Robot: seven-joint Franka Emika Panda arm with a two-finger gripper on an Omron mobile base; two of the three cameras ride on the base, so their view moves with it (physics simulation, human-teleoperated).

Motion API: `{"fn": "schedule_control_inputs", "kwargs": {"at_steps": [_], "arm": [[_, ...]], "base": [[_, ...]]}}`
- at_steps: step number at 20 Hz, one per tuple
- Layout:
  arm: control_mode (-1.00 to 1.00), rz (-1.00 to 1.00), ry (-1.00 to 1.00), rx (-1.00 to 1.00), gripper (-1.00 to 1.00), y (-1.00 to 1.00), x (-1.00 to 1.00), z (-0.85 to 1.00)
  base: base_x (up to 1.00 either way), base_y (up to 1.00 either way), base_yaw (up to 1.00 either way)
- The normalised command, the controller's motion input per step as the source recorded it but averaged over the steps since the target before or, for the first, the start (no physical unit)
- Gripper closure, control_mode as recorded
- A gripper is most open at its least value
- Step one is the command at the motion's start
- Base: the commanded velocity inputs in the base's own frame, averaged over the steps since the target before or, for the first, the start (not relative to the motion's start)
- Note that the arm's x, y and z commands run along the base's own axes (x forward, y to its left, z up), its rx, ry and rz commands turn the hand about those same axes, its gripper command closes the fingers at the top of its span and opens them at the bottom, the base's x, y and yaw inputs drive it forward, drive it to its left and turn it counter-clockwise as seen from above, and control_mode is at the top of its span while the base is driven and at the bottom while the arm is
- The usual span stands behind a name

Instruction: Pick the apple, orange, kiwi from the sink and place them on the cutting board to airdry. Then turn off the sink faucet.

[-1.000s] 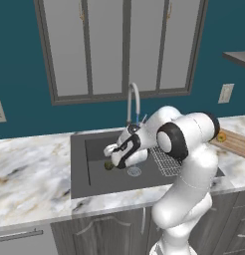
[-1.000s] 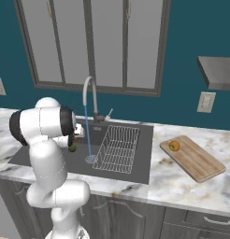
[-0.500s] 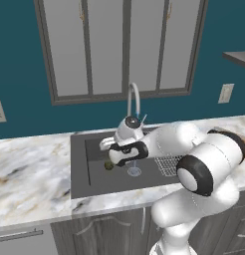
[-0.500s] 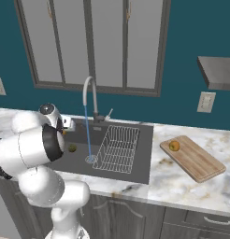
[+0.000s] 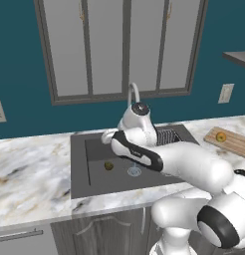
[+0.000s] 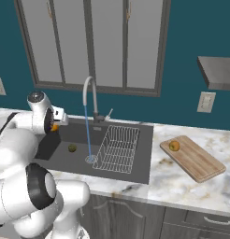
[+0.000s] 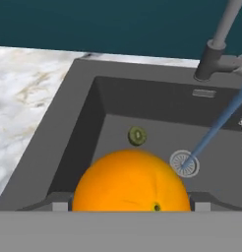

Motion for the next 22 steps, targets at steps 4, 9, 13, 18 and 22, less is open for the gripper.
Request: {"fn": "schedule_control_inputs", "kwargs": {"at_steps": [4, 9, 13, 18, 22], "arm": [[-1.00, 0.00, 0.00, 0.00, 1.00, -0.02, -0.70, 0.72], [-1.00, 0.00, 0.01, 0.00, 1.00, -0.14, -0.80, 0.74], [-1.00, -0.01, 0.00, 0.00, 1.00, -0.34, -0.94, 0.60], [-1.00, -0.03, -0.08, 0.00, 1.00, -0.46, -1.00, 0.47], [-1.00, -0.05, -0.10, -0.03, 1.00, -0.59, -0.86, 0.42]], "base": [[0.00, 0.00, 0.00], [0.00, 0.00, 0.00], [0.00, 0.00, 0.00], [0.00, 0.00, 0.00], [0.00, 0.00, 0.00]]}}
